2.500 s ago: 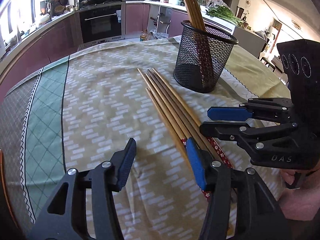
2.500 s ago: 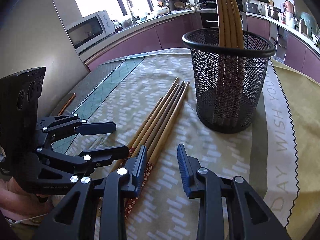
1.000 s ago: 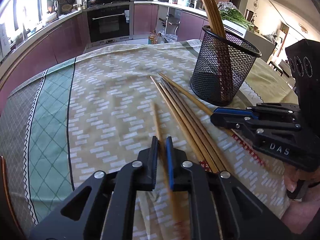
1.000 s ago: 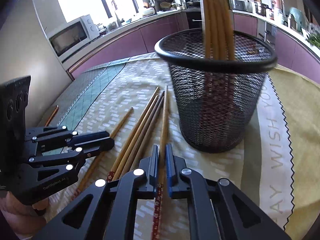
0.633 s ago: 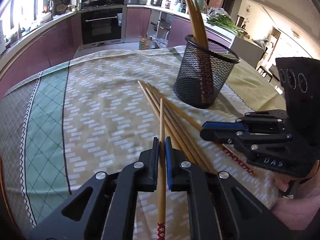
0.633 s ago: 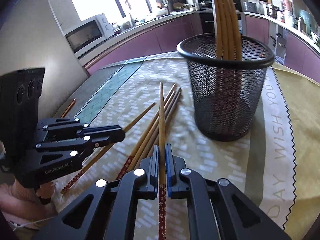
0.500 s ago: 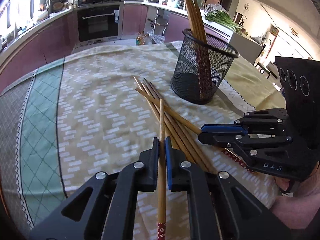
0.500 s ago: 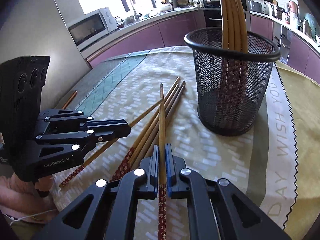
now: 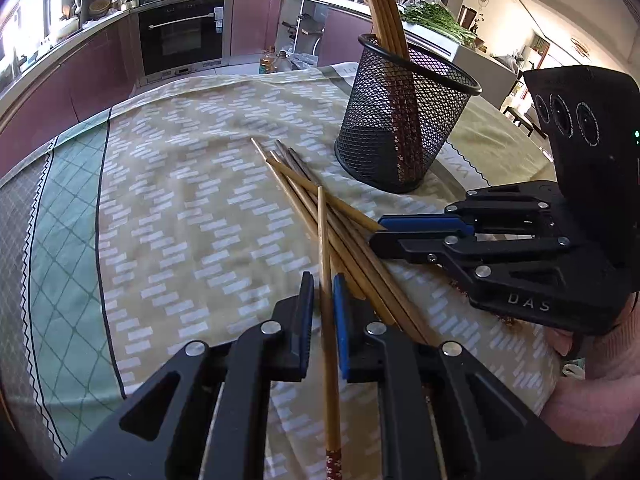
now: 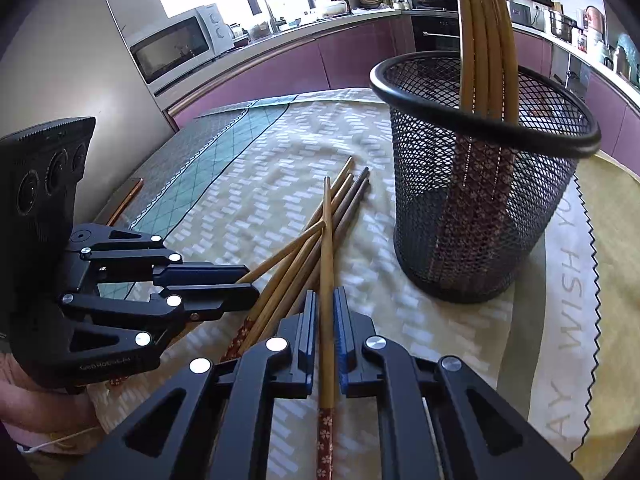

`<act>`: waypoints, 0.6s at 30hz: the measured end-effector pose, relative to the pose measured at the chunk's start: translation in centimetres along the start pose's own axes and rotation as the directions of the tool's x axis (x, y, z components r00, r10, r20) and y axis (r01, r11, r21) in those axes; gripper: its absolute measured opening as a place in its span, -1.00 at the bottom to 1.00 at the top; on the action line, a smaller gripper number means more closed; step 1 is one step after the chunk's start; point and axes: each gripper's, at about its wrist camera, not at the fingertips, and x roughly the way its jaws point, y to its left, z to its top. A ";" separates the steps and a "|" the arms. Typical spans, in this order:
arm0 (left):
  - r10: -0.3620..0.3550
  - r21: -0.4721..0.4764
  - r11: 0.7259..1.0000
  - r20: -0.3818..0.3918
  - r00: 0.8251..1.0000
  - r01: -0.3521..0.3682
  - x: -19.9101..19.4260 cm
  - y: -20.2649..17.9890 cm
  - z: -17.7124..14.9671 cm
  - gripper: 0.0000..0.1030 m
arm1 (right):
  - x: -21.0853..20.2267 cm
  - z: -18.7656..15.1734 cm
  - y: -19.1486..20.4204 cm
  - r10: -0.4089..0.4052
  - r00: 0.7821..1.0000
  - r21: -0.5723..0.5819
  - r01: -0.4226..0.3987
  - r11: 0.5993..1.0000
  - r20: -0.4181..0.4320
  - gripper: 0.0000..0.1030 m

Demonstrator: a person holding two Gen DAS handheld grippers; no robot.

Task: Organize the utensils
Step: 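Lift the chopstick upright and lower it into the mesh holder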

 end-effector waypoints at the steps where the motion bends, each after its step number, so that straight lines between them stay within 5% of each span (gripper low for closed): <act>1: 0.006 -0.004 1.000 0.001 1.000 -0.006 0.0 0.1 0.1 -0.86 | -0.1 0.0 -0.1 0.002 1.000 0.006 -0.002 1.000 0.003 -0.89; 10: -0.004 -0.008 1.000 0.074 0.997 0.004 -2.4 -0.1 0.7 -0.86 | -3.3 -0.4 0.1 0.017 0.996 -0.016 -0.015 1.000 0.087 -0.89; 18: -0.084 0.006 0.996 0.186 0.979 0.084 -7.0 -0.7 2.4 -0.87 | -7.8 -0.1 0.5 0.007 0.979 -0.048 0.003 0.999 0.203 -0.89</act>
